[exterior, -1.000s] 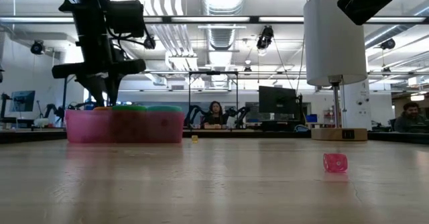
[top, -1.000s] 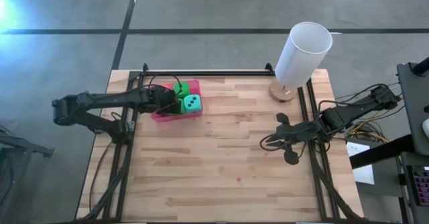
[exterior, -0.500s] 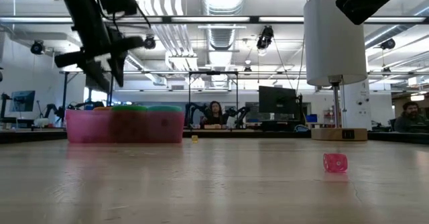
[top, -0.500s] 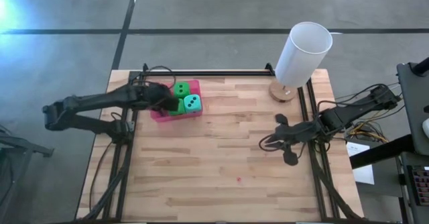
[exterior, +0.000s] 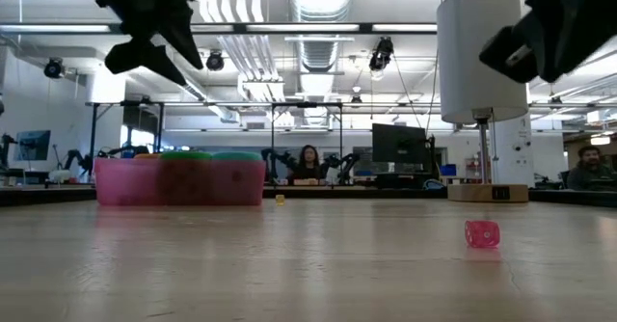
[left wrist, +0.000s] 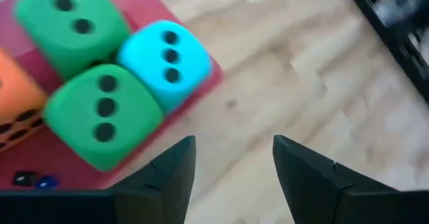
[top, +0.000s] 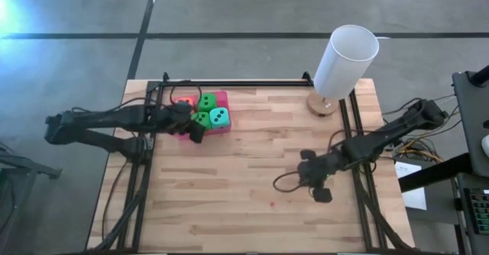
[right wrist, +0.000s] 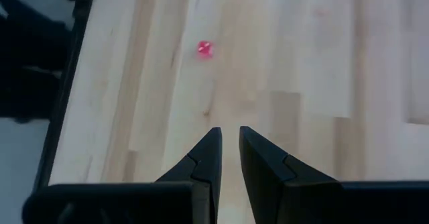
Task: Pick & Place Dice
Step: Put the small red dice into the red bin
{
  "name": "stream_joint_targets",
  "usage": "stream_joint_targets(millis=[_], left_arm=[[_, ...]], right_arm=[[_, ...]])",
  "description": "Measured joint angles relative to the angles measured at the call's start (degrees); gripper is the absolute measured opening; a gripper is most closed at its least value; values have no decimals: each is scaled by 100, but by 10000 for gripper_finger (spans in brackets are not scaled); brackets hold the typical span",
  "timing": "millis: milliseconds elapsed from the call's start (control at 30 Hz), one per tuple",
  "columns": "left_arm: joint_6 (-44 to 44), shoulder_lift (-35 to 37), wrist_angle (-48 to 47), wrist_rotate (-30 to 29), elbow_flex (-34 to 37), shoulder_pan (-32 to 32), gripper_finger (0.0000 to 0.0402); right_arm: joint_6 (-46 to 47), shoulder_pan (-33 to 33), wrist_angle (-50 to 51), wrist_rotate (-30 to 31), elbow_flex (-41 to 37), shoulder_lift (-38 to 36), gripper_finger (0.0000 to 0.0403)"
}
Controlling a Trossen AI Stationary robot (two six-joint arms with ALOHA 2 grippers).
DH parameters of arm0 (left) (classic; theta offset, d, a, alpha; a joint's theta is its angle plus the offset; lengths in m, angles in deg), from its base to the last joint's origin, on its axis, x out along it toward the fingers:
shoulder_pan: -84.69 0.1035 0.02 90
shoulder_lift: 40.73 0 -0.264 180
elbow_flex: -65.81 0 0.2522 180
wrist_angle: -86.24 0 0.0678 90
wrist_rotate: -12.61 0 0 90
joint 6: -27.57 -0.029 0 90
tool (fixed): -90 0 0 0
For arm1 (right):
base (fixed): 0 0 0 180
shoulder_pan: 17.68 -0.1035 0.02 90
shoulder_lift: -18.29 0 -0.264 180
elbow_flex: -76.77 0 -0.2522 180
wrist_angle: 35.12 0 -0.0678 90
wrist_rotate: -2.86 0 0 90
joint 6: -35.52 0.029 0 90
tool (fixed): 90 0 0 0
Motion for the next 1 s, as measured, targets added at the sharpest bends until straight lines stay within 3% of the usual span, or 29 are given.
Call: stream_joint_targets(millis=[267, 433, 667, 1000], left_arm=[[-273, 2, 2, 5, 0, -847, 212], [-475, 13, 2, 1, 0, -1060, 211], [-894, 13, -44, 42, 0, -1070, 197], [-911, 13, -83, 112, 0, -1070, 176]], right_arm=[[137, -20, -1213, -769, 0, 1106, 52], [153, -96, -1967, -844, 6, 1813, 52], [-54, -130, -2094, -944, 492, 2931, 52], [-397, -45, -2130, -1065, 1091, 3629, 52]])
